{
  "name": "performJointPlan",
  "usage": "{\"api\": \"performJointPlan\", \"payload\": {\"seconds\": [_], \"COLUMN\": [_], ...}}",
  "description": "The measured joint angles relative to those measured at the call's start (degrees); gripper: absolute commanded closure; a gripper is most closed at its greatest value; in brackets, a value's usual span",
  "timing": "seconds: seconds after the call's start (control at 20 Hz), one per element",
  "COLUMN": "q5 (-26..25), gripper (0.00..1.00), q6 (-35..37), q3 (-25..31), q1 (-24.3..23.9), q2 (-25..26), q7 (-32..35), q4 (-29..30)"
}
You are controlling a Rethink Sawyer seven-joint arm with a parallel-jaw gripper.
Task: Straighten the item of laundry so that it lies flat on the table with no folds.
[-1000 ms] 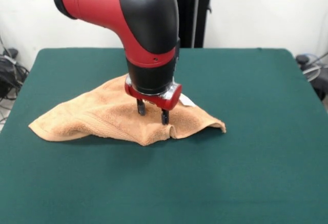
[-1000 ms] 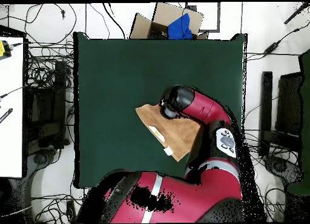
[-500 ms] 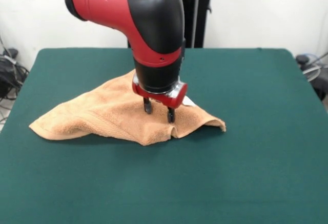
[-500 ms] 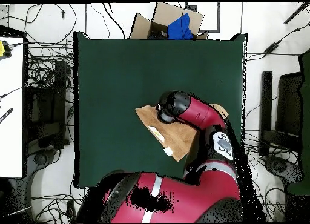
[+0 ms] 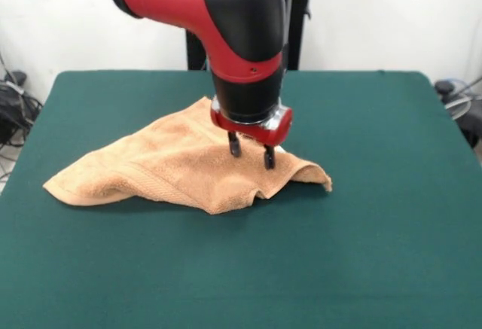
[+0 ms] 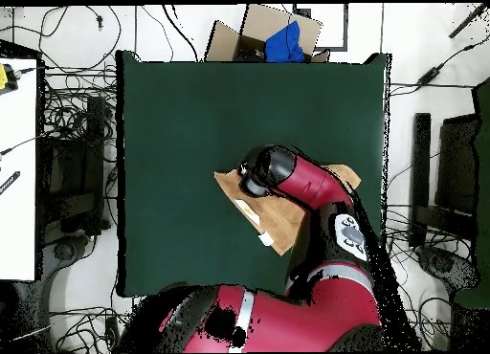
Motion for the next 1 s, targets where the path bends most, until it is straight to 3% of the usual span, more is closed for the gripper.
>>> {"api": "performJointPlan", "payload": {"seconds": [0.5,1.0], "q5": [3.46,5.81], "gripper": [0.0,0.0], "q6": [0.02,1.01], "q3": [1.27,1.29], "q1": [2.11,4.98], "q2": [-1.2,1.52], "q7": [0.0,0.0], "q4": [0.04,-6.4]}}
